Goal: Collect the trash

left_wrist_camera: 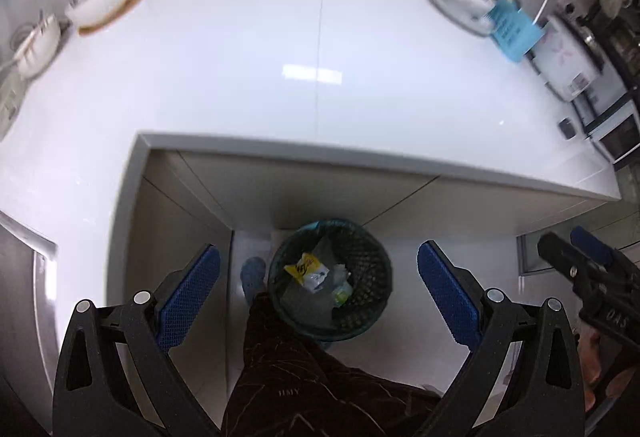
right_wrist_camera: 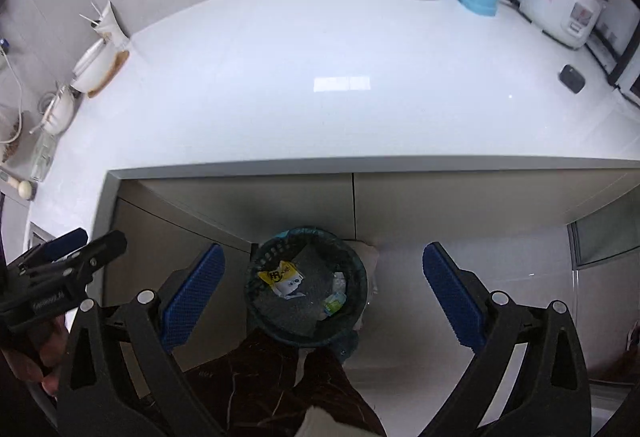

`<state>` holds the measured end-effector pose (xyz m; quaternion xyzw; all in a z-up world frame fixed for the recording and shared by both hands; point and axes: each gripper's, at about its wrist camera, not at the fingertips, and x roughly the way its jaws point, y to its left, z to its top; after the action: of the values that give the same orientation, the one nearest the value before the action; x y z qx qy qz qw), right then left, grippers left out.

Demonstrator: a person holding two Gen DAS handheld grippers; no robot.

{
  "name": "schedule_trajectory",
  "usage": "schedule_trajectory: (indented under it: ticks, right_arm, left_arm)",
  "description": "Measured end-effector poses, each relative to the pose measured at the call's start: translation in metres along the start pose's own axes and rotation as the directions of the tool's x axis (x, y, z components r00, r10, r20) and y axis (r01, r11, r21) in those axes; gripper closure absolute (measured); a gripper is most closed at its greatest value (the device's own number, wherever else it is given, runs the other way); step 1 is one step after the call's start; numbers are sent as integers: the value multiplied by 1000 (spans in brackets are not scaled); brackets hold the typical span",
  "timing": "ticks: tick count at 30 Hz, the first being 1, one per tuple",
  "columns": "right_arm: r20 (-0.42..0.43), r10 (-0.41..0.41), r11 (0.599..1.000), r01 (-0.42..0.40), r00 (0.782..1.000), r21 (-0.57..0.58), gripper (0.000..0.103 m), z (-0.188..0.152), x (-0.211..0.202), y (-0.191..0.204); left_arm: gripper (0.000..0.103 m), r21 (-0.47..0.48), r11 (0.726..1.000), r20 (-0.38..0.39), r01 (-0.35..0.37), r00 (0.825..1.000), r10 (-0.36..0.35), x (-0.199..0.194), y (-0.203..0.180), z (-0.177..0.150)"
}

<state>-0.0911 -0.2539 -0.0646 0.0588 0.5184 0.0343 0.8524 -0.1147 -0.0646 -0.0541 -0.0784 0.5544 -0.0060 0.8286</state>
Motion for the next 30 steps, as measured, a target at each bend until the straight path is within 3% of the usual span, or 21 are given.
schedule_trajectory:
  ticks: [5, 10, 30]
  right_arm:
    - [40, -34, 998, 36, 999, -46, 8, 3, -57, 11]
    - [70, -61, 996, 65, 996, -63, 8, -4, -78, 25]
    - [26, -47, 998, 48, 999, -29, 8, -10, -68, 21]
  left_arm:
    - [6, 26, 1000, 38, 10, 999, -11, -51, -12, 4]
    - [6, 42, 999, 72, 10, 997, -13, -73, -18, 0]
    - [6, 102, 995, 54, 13, 998, -18, -72, -24, -9]
